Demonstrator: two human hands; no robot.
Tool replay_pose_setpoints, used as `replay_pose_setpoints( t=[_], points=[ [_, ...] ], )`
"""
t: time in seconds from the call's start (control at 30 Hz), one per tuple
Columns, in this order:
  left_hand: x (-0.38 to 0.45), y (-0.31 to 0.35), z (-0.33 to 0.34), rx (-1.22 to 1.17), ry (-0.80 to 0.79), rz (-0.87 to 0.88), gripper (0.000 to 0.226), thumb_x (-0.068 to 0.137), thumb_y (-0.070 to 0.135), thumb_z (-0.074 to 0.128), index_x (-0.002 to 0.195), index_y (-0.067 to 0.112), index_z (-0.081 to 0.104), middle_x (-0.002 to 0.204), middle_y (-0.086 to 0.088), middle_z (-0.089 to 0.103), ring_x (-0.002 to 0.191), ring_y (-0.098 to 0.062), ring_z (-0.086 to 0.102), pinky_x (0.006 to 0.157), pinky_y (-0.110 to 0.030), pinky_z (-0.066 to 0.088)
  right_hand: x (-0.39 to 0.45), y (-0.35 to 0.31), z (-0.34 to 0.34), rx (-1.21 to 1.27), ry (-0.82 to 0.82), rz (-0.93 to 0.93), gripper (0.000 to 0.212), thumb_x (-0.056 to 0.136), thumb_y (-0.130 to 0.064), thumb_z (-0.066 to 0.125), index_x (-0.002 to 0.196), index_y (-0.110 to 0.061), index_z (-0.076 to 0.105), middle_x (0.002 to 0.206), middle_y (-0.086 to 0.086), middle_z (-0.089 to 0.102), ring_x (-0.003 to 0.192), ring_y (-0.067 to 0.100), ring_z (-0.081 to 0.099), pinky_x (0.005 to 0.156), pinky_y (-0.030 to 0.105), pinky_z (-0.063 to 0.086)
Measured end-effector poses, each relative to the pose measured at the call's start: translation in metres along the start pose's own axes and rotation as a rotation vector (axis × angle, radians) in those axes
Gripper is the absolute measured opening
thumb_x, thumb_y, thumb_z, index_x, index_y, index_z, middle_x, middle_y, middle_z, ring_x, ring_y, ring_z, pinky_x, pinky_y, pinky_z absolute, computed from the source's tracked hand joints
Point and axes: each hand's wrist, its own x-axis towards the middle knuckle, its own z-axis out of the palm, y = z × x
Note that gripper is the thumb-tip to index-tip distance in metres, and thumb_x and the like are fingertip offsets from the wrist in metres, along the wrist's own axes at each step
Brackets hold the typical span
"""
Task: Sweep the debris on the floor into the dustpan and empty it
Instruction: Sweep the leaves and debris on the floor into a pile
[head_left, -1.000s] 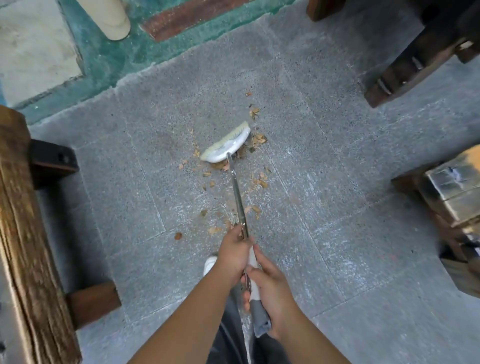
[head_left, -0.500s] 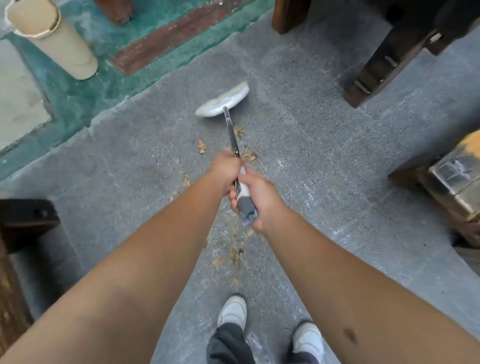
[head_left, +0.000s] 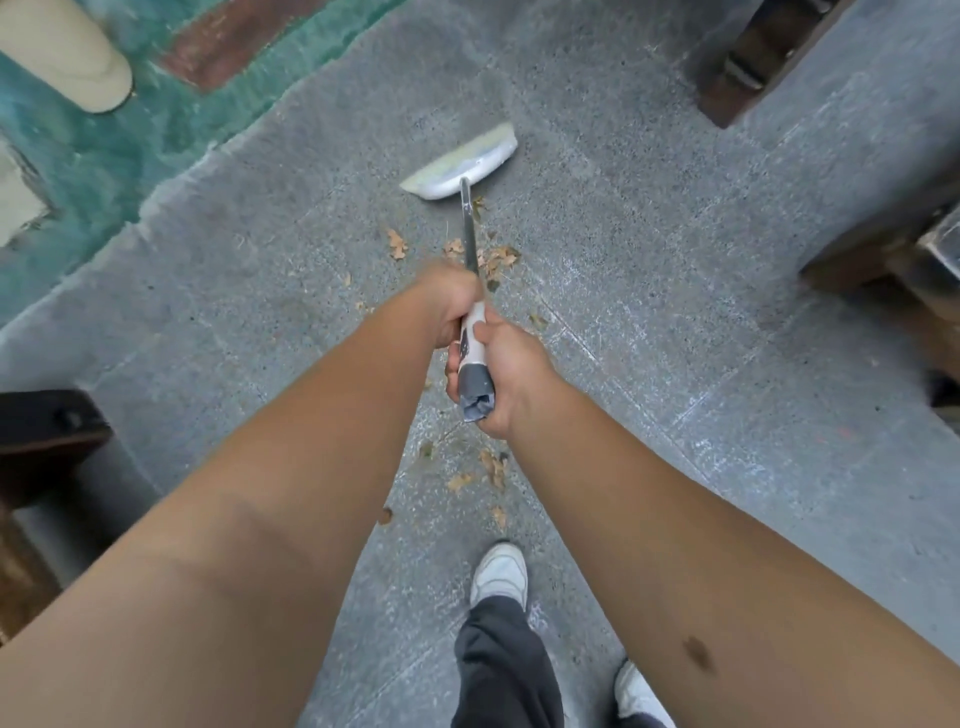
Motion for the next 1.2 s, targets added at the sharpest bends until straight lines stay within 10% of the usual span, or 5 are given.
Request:
replay_pose_setpoints(
  t=[0.2, 0.77, 0.97, 1.2],
  points=[
    [-0.047, -0.042, 0.008, 0.116, -0.004, -0.029, 0.026, 0.075, -0.01, 0.055, 0.1, -0.004, 0.058, 0.087, -0.022, 0.065, 0.074, -0.036, 0.069, 0.059, -0.039, 0.059, -0.045, 0.044, -0.024, -0.046, 0.038, 0.032, 0.024, 0.1, -0.021, 0.043, 0.084, -0.02, 0.061, 0.062, 0.005, 0.055, 0.048, 0.014, 0.049, 0.044, 0.021, 0.04],
    [-0.289, -0.249, 0.092, 0.026, -0.083, -0.009, 0.018, 0.08, -0.01, 0.049, 0.074, 0.005, 0.058, 0.064, -0.013, 0.052, 0.054, -0.023, 0.053, 0.052, -0.028, 0.04, -0.211, 0.226, -0.209, -0.105, 0.068, 0.02, 0.034, 0.096, -0.008, 0.038, 0.117, -0.017, 0.064, 0.062, 0.007, 0.052, 0.043, 0.016, 0.045, 0.041, 0.022, 0.037],
    [-0.305, -0.229, 0.066, -0.047, 0.006, 0.117, 0.018, 0.084, 0.0, 0.054, 0.096, 0.006, 0.066, 0.063, -0.004, 0.055, 0.052, -0.017, 0.052, 0.043, -0.02, 0.038, -0.223, 0.222, -0.179, -0.116, 0.026, -0.114, 0.038, 0.096, -0.006, 0.039, 0.12, -0.02, 0.065, 0.062, 0.009, 0.052, 0.04, 0.016, 0.045, 0.039, 0.02, 0.038],
    [-0.249, -0.172, -0.006, 0.01, 0.115, 0.169, 0.014, 0.082, 0.002, 0.055, 0.073, 0.01, 0.06, 0.056, -0.005, 0.053, 0.049, -0.018, 0.049, 0.046, -0.022, 0.036, -0.17, 0.19, -0.092, -0.125, -0.04, -0.113, 0.039, 0.096, -0.007, 0.041, 0.124, -0.023, 0.062, 0.059, 0.007, 0.051, 0.039, 0.015, 0.045, 0.038, 0.019, 0.037]
  ],
)
